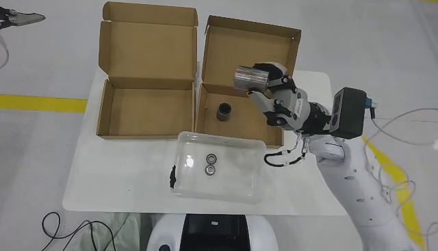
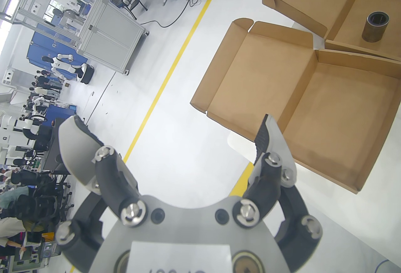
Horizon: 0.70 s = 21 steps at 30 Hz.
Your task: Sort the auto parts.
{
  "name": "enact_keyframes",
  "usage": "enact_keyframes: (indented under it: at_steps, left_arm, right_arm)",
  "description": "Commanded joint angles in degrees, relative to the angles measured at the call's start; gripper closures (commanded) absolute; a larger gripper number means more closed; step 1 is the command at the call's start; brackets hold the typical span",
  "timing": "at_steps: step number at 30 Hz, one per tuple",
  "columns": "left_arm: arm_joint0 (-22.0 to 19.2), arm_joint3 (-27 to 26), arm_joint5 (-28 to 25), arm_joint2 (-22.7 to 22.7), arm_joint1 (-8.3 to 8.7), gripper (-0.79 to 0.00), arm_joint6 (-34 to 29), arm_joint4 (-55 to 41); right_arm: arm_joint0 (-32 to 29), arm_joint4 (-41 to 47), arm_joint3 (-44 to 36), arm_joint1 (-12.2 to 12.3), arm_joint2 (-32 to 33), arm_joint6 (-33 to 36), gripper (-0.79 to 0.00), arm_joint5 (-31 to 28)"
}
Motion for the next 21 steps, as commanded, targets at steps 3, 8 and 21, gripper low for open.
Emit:
enact_keyframes:
  at_steps: [3, 8, 21]
  left_arm:
    - [0.0, 0.0, 0.0, 0.0, 0.0, -0.785, 0.0, 0.0]
    - [0.0, 0.0, 0.0, 0.0, 0.0, -0.785, 0.0, 0.0]
    - [0.0, 0.0, 0.0, 0.0, 0.0, -0.785, 0.0, 0.0]
  right_arm:
    - [-0.8, -0.7, 0.4, -0.1, 0.3, -0.2, 0.0, 0.1]
    - [-2.5, -2.9, 1.0, 0.0, 0.5, 1.8, 0.0, 0.5]
    - [-9.1, -10.4, 2.9, 0.9, 1.9, 15.2, 0.0, 6.3]
